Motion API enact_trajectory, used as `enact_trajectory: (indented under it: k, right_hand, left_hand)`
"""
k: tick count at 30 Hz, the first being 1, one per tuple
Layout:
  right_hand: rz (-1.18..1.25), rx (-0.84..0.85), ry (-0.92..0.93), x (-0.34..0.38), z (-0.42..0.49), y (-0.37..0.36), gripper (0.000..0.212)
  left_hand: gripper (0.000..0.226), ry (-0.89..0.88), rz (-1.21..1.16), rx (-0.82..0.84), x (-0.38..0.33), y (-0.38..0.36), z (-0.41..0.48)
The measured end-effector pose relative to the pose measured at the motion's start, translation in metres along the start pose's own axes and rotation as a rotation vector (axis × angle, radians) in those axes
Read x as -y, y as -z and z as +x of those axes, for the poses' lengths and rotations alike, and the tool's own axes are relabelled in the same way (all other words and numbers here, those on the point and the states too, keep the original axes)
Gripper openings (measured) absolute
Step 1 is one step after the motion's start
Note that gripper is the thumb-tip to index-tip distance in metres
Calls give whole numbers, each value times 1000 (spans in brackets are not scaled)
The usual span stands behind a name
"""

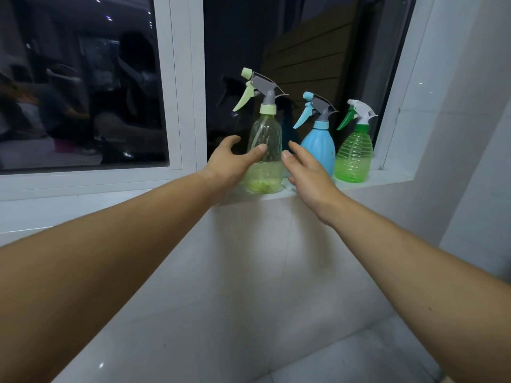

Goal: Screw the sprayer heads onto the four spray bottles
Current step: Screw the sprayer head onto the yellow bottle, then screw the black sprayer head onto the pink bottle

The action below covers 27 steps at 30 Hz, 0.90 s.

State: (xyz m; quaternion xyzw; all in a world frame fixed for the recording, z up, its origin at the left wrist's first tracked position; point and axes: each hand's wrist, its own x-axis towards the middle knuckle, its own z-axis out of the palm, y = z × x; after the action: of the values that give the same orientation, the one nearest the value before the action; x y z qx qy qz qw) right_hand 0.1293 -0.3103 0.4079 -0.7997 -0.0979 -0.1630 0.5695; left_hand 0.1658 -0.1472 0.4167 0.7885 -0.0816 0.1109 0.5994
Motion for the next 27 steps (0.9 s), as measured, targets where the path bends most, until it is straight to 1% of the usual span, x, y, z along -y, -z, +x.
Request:
enact_trajectory:
  k: [2, 4, 5, 7, 9, 11, 12, 15, 17, 18, 21, 24, 27]
  right_hand:
    - [0, -19, 7, 0, -10, 8, 55]
    - [-15, -46, 13, -4, -20, 16, 51]
    - [-25, -68, 7, -8, -30, 23, 48]
    - [-25, -97, -8, -16, -48, 35, 38]
    - [-19, -118, -65, -31, -73, 51, 25]
    - [-53, -113, -130, -52, -96, 67, 13]
    - [-85, -104, -175, -67, -110, 76, 12]
    - [-197, -41, -375, -123, -156, 107, 24]
    - [-255, -5, -527, -165, -188, 130, 32]
    - [-268, -2, -596, -186, -205, 142, 32]
    - [-290, -21, -777, -247, -247, 173, 32]
    - [-324, 20, -932, -298, -279, 195, 39]
    - [-296, 30, -1062, -342, -301, 209, 47]
  left_hand:
    - [81, -41, 38, -89, -1, 3, -14]
    - [64, -143, 70, -191, 2, 5, -33]
    - [55, -189, 76, -199, 4, 1, -46]
    - [41, -237, 64, -148, 11, -11, -70]
    - [34, -207, 37, -36, 25, -35, -92]
    - [35, -100, 19, 116, 45, -61, -110]
    - [33, -31, 10, 207, 57, -77, -119]
    - [27, 201, 33, 494, 102, -124, -146]
    - [32, 322, 110, 661, 135, -154, -164]
    - [38, 367, 145, 723, 151, -170, -175]
    - [50, 472, 200, 838, 195, -211, -205]
    - [61, 539, 219, 935, 235, -250, -233]
    - [75, 573, 229, 1011, 269, -286, -253]
